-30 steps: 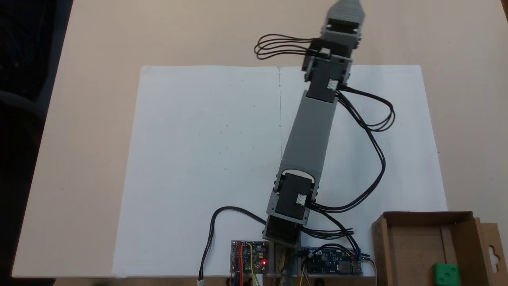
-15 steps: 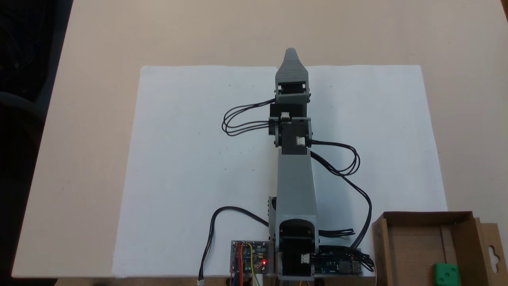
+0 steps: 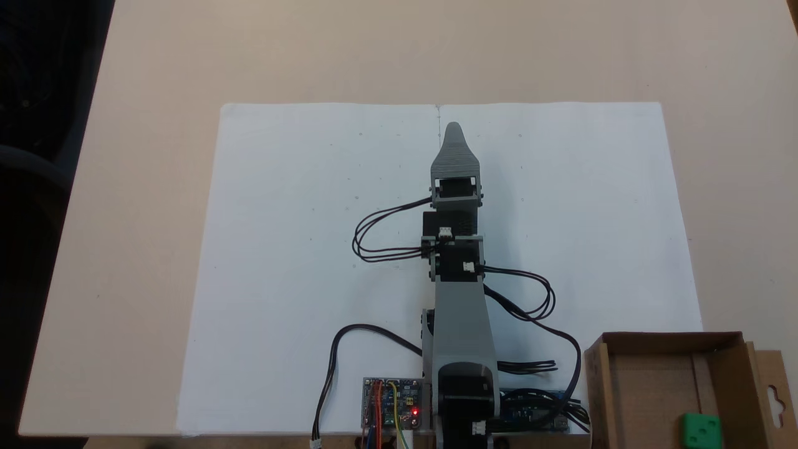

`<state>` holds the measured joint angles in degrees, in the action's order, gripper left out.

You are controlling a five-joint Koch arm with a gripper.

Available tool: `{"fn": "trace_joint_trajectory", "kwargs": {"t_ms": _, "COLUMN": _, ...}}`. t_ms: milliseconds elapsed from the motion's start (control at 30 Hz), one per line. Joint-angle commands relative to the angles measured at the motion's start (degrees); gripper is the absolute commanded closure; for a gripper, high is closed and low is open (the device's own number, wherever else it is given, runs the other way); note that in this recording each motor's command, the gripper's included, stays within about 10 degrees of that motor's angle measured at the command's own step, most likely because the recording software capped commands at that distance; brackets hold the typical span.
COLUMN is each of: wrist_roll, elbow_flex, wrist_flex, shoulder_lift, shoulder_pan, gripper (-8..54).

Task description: Grasp a green dice and put it in the bin.

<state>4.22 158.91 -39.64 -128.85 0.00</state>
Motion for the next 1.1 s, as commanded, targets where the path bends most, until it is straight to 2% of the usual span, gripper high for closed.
{"fn": "trace_joint_trajectory", "kwargs": {"t_ms": 0, "wrist_roll": 0.70, "elbow_flex": 0.79, "wrist_flex": -9.47, "shoulder_lift": -6.24, "shoulder_pan": 0.70, "gripper": 3.3}}
{"fn": "trace_joint_trajectory", "kwargs": {"t_ms": 533, "wrist_roll": 0.44, "elbow_flex": 18.28, "wrist_flex": -38.39, "shoulder_lift": -7.03, "shoulder_pan": 0.18, "gripper": 3.2}}
{"fn": "trace_joint_trajectory", "kwargs": {"t_ms": 833, "wrist_roll": 0.26, "elbow_flex": 20.57, "wrist_flex": -53.33, "shoulder_lift": -7.03, "shoulder_pan": 0.18, "gripper": 2.9}}
{"fn": "trace_joint_trajectory", "kwargs": {"t_ms": 1067, "wrist_roll": 0.44, "elbow_flex": 20.48, "wrist_flex": -53.79, "shoulder_lift": -6.86, "shoulder_pan": 0.35, "gripper": 1.8}}
